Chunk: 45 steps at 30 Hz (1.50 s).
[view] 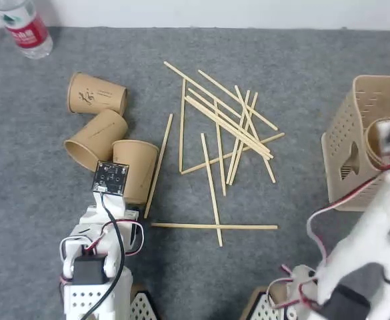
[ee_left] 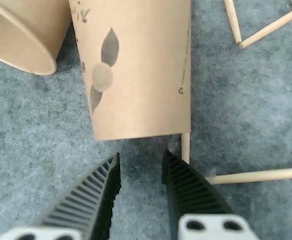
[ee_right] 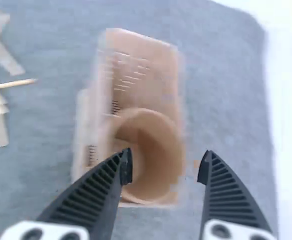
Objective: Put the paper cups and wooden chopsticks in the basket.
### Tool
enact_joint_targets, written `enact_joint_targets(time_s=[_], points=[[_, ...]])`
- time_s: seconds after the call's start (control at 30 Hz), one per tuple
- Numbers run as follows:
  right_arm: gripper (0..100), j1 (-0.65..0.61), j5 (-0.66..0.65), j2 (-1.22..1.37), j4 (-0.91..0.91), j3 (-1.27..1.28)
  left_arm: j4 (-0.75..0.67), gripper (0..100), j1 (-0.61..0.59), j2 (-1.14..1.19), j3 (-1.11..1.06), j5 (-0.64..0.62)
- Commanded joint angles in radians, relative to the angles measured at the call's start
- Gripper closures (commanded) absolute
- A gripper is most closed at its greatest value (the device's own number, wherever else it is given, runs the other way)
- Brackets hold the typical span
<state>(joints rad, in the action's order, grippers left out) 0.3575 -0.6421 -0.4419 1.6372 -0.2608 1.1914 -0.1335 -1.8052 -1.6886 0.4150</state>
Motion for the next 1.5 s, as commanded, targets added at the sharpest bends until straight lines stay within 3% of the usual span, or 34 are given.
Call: enact_joint_targets(time_s=[0.0,0.2,0.37,0.47,0.63,0.83,1.1,1.33,1.47], points=[[77.2,-0.209,0.012,-0.044,0.102,-0.052,0.008,87,-0.005,-0.012,0.005,0.011],[77.2,-0.532,0.012,-0.042,0.136,0.118,0.008,87,-0.005,-0.012,0.005,0.011],[77.2,-0.697,0.015,-0.042,-0.09,0.473,0.009,87,-0.005,-0.012,0.005,0.012],[77.2,-0.768,0.089,-0.035,-0.291,0.675,0.009,87,-0.005,-0.012,0.005,0.012],[77.9,-0.794,0.276,-0.035,-0.544,0.881,0.009,87,-0.005,-0.012,0.005,0.012],[88.5,-0.822,0.468,-0.033,-0.605,0.922,0.009,87,-0.005,-0.012,0.005,0.014],[85.1,-0.964,0.471,0.079,-0.647,0.939,0.009,87,-0.005,-0.012,0.005,0.014],[86.4,-0.938,0.476,0.367,-0.797,0.93,0.009,87,-0.005,-0.012,0.005,0.014],[86.4,-0.924,0.479,0.449,-0.783,0.868,0.011,87,-0.005,-0.012,0.005,0.014]])
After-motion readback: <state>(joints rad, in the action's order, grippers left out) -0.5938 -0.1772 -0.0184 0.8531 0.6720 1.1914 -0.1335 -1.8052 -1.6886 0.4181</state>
